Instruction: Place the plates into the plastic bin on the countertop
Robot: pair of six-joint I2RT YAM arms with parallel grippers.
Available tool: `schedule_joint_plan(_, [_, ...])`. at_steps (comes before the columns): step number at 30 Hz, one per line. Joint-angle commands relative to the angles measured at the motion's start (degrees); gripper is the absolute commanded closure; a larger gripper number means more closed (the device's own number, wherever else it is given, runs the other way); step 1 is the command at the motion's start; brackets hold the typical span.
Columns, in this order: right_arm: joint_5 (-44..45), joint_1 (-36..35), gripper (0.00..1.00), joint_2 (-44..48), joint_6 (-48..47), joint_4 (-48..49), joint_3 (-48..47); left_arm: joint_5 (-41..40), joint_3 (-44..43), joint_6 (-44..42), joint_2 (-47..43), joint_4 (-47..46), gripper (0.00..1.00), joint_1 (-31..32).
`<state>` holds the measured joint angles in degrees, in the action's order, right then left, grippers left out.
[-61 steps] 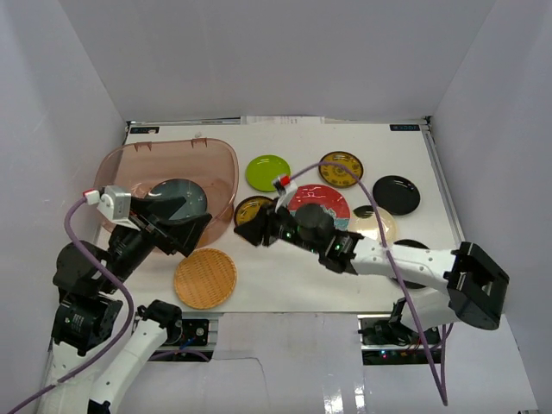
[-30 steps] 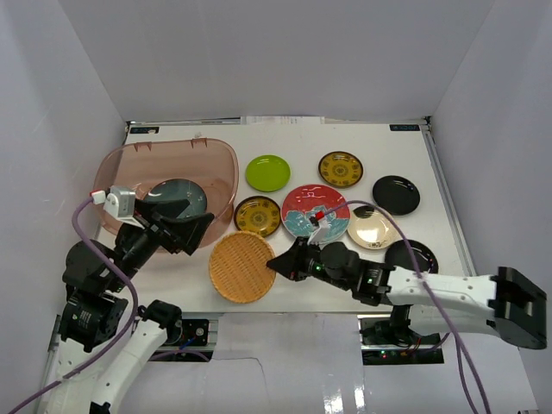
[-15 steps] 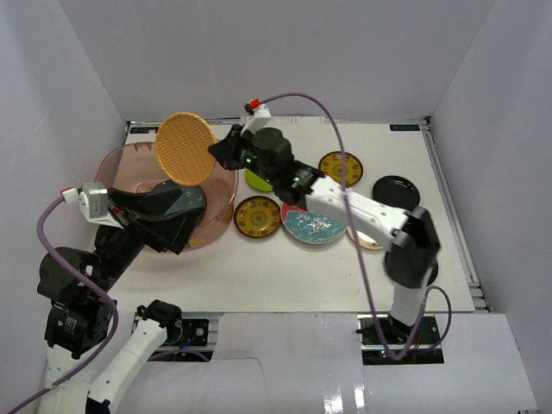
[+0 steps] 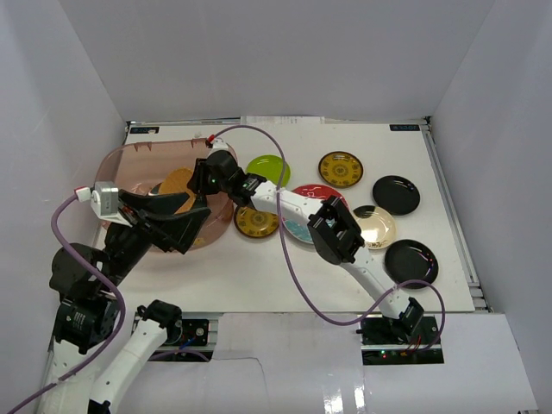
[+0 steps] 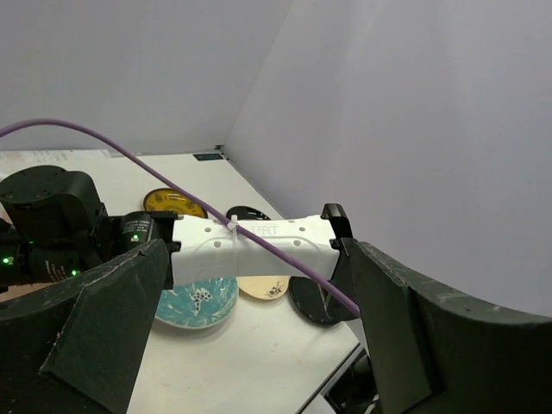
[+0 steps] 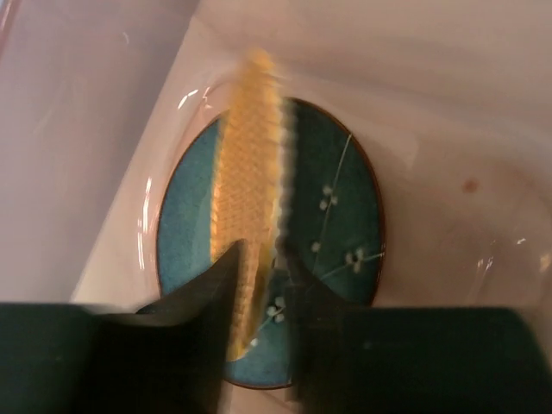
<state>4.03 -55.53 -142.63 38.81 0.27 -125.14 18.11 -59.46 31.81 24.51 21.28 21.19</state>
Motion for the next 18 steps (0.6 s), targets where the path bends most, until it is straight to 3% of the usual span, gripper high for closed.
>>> schedule_joint_plan(1, [-0.2,-0.2,0.54,2.9,1.7,4.9,-2.2,1.2,0.9,1.3,0.4,-0.3,0.02,0.2])
schedule_joint_plan(6, [1.2,-0.3,0.24,7.3,0.3,4.1,-0.1,1.4,2.1,2.5,1.2,-0.3,0.02,0.3])
schedule_joint_plan(9, [2.2,-0.3,0.16,10.8,-3.0,2.4,1.4,0.9,2.3,2.6,1.7,-0.1,0.02,0.2])
schedule_joint_plan(14, [4.7,0.1,0.17,28.7,-7.9,4.6,19.7,0.9,4.0,3.8,2.7,0.9,0.02,0.2])
schedule_joint_plan(15, [5.8,0.3,0.19,32.5,-8.3,6.0,31.0,1.6,5.0,4.1,3.0,1.0,0.02,0.3])
schedule_joint_plan(17, [6.7,1.1,0.32,44.5,-8.6,11.5,43.6,2.5,6.3,5.8,4.0,1.0,0.02,0.3])
schedule_joint_plan(18, [7.5,1.6,0.38,48.7,-8.3,12.9,56.1,3.3,7.2,6.3,4.3,1.0,0.02,0.2])
